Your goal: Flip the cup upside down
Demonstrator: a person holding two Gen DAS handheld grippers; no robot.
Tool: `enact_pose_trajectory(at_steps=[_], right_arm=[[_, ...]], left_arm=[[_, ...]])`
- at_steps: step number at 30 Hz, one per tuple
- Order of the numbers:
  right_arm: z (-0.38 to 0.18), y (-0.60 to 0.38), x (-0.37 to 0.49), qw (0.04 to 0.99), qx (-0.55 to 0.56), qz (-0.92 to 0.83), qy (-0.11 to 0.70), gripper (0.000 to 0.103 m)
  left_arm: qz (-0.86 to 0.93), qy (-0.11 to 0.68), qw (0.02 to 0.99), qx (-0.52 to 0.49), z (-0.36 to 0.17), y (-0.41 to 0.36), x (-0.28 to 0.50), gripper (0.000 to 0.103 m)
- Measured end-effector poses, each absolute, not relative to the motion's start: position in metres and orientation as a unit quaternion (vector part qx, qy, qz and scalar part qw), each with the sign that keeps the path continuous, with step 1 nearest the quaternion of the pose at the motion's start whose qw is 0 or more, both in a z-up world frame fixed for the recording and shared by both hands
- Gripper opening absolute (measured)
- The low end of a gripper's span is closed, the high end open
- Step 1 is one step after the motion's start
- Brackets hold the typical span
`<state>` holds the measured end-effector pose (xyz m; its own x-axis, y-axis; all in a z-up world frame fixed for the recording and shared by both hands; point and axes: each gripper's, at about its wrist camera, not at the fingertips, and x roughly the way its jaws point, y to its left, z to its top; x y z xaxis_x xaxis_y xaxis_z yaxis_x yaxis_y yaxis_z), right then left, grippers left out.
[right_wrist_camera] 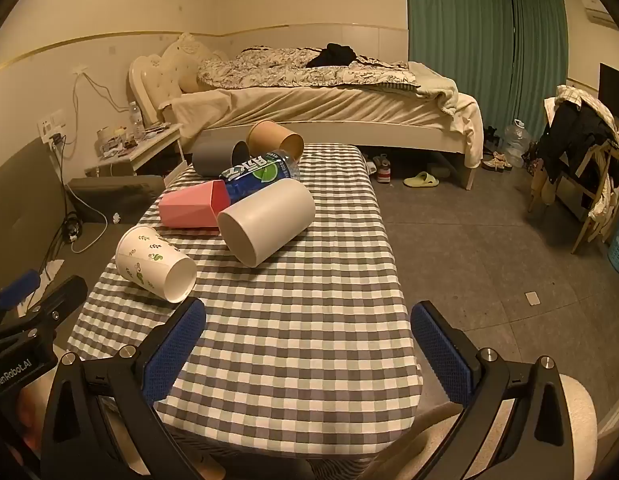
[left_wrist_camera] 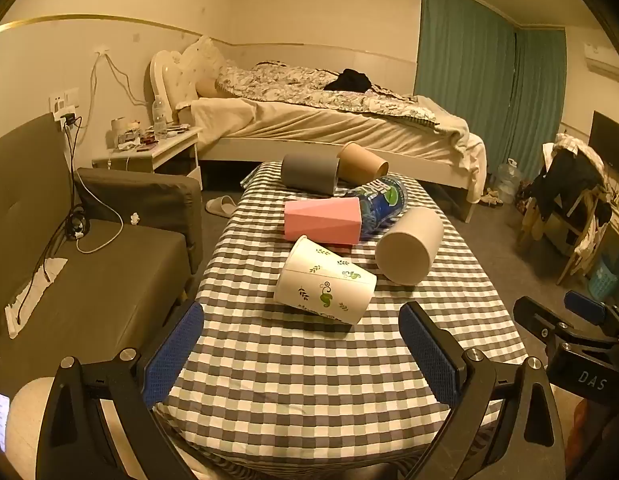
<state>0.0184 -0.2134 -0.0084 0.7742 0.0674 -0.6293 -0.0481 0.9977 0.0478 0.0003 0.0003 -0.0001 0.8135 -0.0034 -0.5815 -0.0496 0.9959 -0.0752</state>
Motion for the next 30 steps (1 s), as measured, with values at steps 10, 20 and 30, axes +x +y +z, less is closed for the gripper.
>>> enact_pose_trajectory(at_steps=[10,20,30], right_arm=[[-0.0087,-0.2136,0.0190,0.941,0.015,0.031,0.337,0.103],[-0.0101,-0.2137,0.0201,0.941,0.015,0.030,0.337,0.103],[-0.0103,-0.2131,0.0206,0.940,0.014,0.031,0.339,0.103]], left_arm=[[0.014,0.304,0.952,-0.043,0.0000,0.0003,-0.0002,0.101],[0.015,0.302,0.952,-0.043,-0.0008,0.0015,-0.0002,0.101],[0.016,0.302,0.952,-0.041,0.0004,0.0002,-0.0012,0.101]])
